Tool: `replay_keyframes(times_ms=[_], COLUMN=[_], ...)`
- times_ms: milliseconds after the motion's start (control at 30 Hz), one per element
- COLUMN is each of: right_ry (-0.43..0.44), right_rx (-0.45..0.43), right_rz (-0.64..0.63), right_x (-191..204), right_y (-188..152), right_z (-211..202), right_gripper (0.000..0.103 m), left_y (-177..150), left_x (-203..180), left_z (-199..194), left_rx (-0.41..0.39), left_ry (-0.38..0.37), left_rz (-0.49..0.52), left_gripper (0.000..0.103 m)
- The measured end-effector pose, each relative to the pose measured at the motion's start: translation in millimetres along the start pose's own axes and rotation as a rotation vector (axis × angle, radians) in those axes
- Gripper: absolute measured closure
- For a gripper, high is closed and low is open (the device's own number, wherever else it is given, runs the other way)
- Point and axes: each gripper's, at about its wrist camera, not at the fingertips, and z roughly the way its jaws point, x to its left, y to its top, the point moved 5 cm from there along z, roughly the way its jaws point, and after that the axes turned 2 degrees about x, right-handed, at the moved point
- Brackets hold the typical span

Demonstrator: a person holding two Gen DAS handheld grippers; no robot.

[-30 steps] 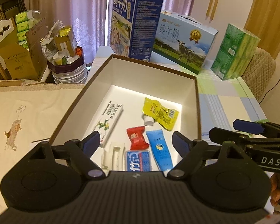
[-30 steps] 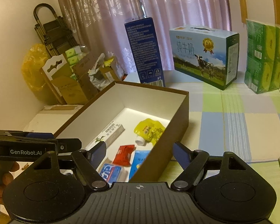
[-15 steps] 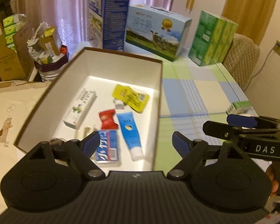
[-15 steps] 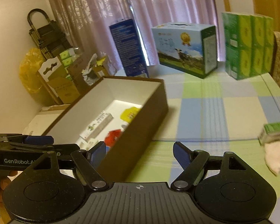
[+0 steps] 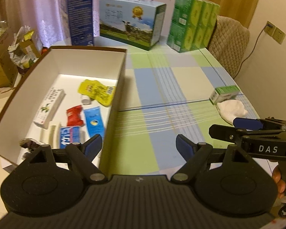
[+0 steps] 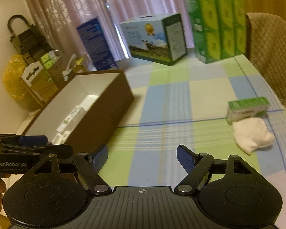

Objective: Organize objects
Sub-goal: 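Withdraw both tools from the box toward the green box and white cloth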

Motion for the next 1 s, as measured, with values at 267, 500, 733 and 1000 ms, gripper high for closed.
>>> replay_keyframes(times_ms=[267, 500, 733, 1000], right_ry=[-0.041, -0.070, -0.103, -0.166], right_rx=[0.031, 0.054, 0.067, 0.073], right_rz=[0.048, 0.075, 0.092, 0.094], right_x=[-46, -82, -116, -156], right_y=[-7, -9, -6, -4], right_z=[-6, -9, -9, -2], right_gripper=[0.027, 0.027, 0.027, 0.027], left_y=[4, 8, 13, 21], left_x=[-39, -70, -98, -123], left_z=[23, 45, 66, 98], left_rx=[0.038, 0.069, 0.093, 0.109], left_ry=[-0.020, -0.037, -0.054, -0.064], left_rz=[0.035, 0.053, 0.068, 0.080], left_gripper=[0.021, 0.021, 0.021, 0.021])
